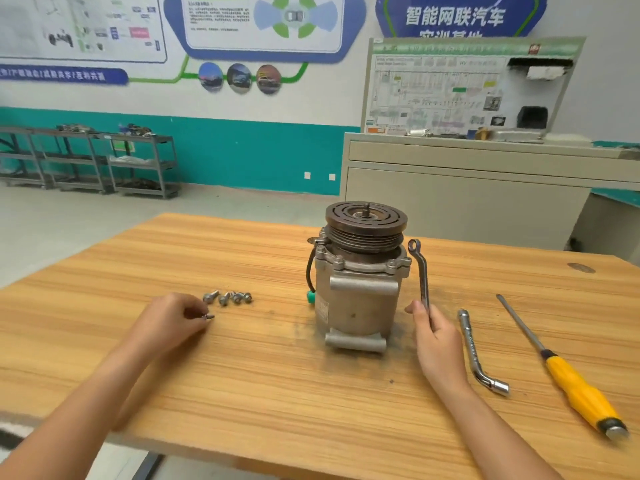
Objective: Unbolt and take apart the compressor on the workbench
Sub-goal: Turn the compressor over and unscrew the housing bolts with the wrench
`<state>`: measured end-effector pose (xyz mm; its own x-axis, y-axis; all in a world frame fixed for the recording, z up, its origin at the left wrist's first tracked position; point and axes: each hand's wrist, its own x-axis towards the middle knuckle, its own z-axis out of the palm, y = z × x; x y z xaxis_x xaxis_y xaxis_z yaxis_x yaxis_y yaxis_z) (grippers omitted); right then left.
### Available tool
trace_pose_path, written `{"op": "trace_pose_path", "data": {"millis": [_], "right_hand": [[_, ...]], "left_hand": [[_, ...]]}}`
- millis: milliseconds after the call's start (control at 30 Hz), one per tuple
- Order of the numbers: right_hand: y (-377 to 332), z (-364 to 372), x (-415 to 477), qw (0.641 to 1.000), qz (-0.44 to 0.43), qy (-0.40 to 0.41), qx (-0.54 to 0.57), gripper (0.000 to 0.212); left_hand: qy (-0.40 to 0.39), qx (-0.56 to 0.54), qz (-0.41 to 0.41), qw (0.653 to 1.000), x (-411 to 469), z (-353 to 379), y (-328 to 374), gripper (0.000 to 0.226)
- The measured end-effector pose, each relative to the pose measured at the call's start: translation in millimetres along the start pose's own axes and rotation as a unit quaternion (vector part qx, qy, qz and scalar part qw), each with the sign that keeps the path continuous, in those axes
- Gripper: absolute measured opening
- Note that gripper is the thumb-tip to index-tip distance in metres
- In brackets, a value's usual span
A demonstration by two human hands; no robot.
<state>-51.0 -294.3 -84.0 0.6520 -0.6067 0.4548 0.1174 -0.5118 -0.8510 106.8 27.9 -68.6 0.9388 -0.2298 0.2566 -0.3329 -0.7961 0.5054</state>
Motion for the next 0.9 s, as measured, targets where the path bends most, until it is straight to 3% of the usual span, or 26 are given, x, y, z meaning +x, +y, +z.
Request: {"op": "trace_pose_path", "data": {"millis": [100,267,333,400,467,533,600,700,800,900], "right_hand": [[2,1,0,1.000,0.004,0.008,-0.009,0.023],[0,1,-3,0.999,0.031,0.008,0.004,0.022],[-6,-3,-4,1.000,0.016,0.005,-0.016,0.020],[-10,-8,-5,1.000,0.006,0.000,0.003,0.018],[-18,-15,-8,0.997,0.037,-0.014,0.072,0.028],[-27,-24,-15,0.993,0.050,-0.026,0.105,0.028],[-39,-34,-22,0.993,0.054,-0.043,0.093,0.027],[-51,-48,-23,0.996,0.048,-0.072,0.004,0.024],[-60,-56,-16,0.987,0.010,-0.106,-0.118,0.021],[-70,-61,-9,0.974,-0.029,-0.098,-0.203,0.016]], "left_hand": [[0.001,0.051,-0.012,0.999,12,5,-2,0.010],[0.029,0.046,-0.027,0.998,11,7,3,0.017],[0.090,-0.021,-0.006,0.996,4,9,11,0.023],[0.115,-0.166,0.050,0.978,-5,11,32,0.037],[0.053,-0.272,0.122,0.953,-10,10,66,0.069],[-0.015,-0.305,0.165,0.938,-8,13,99,0.100],[-0.064,-0.327,0.172,0.927,0,19,127,0.113],[-0.103,-0.339,0.176,0.918,6,30,152,0.105],[-0.065,-0.367,0.179,0.910,6,39,158,0.077],[-0.030,-0.389,0.171,0.905,3,42,162,0.063]]}}
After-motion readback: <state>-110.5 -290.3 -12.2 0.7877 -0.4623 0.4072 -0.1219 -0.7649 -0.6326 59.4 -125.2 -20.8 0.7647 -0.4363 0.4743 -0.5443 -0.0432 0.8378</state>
